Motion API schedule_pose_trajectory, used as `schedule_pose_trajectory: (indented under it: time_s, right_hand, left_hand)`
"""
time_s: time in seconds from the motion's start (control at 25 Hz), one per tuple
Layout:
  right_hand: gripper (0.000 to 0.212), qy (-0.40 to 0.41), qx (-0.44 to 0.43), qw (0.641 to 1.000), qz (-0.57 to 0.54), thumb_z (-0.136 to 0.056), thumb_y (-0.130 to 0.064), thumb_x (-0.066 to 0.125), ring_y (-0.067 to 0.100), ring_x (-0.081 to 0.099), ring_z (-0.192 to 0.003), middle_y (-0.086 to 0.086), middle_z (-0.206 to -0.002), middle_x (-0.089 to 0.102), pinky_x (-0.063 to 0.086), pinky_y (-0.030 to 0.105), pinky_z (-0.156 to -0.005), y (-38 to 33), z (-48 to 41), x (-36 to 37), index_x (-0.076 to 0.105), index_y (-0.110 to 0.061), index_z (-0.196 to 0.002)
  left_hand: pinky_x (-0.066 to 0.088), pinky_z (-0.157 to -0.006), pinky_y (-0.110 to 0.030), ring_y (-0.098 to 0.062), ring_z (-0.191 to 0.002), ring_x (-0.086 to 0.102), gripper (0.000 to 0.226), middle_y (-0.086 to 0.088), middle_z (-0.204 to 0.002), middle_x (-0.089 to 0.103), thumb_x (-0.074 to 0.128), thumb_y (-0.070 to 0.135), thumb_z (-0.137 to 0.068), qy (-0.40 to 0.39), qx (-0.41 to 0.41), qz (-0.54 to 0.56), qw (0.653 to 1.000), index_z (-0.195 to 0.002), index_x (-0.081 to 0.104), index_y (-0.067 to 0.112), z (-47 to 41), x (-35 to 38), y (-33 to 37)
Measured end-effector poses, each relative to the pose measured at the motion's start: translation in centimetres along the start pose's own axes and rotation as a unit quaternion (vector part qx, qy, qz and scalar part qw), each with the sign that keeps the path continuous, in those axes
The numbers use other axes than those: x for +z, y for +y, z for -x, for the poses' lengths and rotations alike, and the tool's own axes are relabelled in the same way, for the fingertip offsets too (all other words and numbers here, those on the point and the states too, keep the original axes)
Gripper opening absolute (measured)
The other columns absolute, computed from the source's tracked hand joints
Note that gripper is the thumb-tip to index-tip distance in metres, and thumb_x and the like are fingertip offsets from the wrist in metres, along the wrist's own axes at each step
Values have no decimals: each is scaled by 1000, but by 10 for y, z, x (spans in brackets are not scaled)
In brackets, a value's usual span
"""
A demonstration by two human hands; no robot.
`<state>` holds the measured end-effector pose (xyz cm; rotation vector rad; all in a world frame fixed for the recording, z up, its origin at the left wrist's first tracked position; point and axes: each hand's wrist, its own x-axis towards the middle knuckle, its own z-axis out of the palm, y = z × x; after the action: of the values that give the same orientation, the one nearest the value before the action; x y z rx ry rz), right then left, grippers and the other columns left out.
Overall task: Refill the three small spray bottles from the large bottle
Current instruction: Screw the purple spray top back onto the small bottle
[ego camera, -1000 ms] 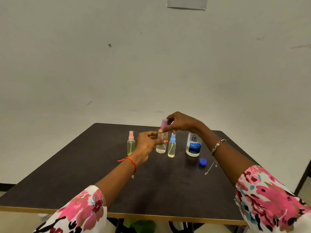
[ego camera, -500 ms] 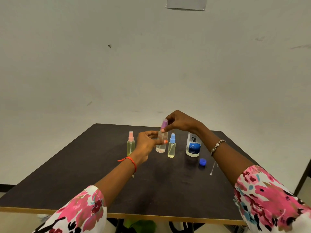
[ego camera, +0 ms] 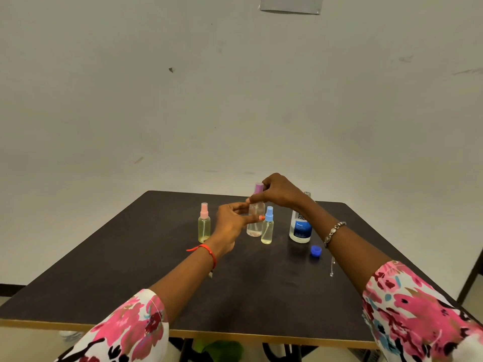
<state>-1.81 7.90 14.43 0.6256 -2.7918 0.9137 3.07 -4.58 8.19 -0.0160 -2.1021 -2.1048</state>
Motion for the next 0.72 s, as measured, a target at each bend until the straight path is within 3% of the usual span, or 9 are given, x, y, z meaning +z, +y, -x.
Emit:
schedule_pose_trajectory:
  time_s: [0.08, 0.24, 0.32, 0.4, 0.48, 0.56, 0.64, 0.72]
  right_hand:
    - [34, -2, 1, 1000, -2, -72, -31, 74, 12, 41, -54, 5, -57, 47, 32, 21, -53, 1, -2, 4, 54, -5, -64]
    - [29, -63, -31, 997, -45, -80, -23, 68, 11, 55, -68, 14, -82, 66, 43, 17, -61, 1, 4, -8, 68, 3, -94]
    - [23, -51, -44, 997, -49, -81, -19, 67, 11, 55, -67, 7, -76, 66, 44, 12, -58, 2, 7, -6, 68, 1, -93]
    - [20, 4, -50, 997, -67, -77, -18, 71, 18, 58, -67, 9, -71, 66, 46, 20, -63, 4, 6, 3, 71, 0, -86]
    - [23, 70, -45, 992, -91, -73, -20, 74, 28, 60, -71, 19, -76, 69, 47, 32, -68, 6, 4, 14, 72, 1, -82]
    - [26, 110, -43, 987, -104, -71, -22, 76, 25, 60, -68, 21, -77, 69, 46, 32, -66, 7, 4, 23, 72, 2, -82]
    - [29, 111, -41, 988, -94, -72, -24, 75, 19, 61, -69, 16, -80, 70, 46, 25, -63, 7, 6, 30, 71, 0, -87]
    - [33, 59, -31, 993, -94, -73, -25, 75, 16, 61, -69, 16, -87, 70, 48, 21, -62, 9, 6, 36, 69, -1, -94]
  left_hand:
    - [51, -94, -41, -21, -100, 62, 47, -11, -110, 66, 77, 3, -67, 2, -1, 6, 1000, -111, 61, 5, 1, 1, -1]
    - [50, -96, -44, -26, -108, 61, 46, -10, -113, 66, 78, 6, -66, 13, -11, 6, 1000, -109, 63, 7, -4, -7, -4]
    - [48, -98, -46, -27, -108, 61, 46, -12, -114, 66, 78, 6, -65, 20, -10, 3, 1000, -109, 63, 7, -5, -9, -6]
    - [49, -97, -44, -26, -107, 62, 46, -12, -113, 67, 79, 6, -65, 30, -3, 3, 1000, -109, 63, 6, -5, -8, -6]
    - [52, -90, -35, -24, -102, 64, 47, -12, -111, 68, 78, 6, -66, 40, 10, 8, 999, -110, 63, 4, -6, -6, -7]
    - [51, -75, -20, -17, -93, 62, 45, -8, -104, 68, 77, 4, -67, 50, 24, 10, 998, -110, 63, 2, -4, -7, -7]
    - [47, -67, -13, -15, -91, 60, 44, -6, -100, 65, 77, 2, -67, 57, 28, 6, 998, -109, 63, 1, -6, -9, -10]
    - [48, -73, -16, -18, -95, 61, 43, -11, -106, 66, 75, 0, -69, 62, 19, 24, 998, -110, 62, -1, -8, -11, -16]
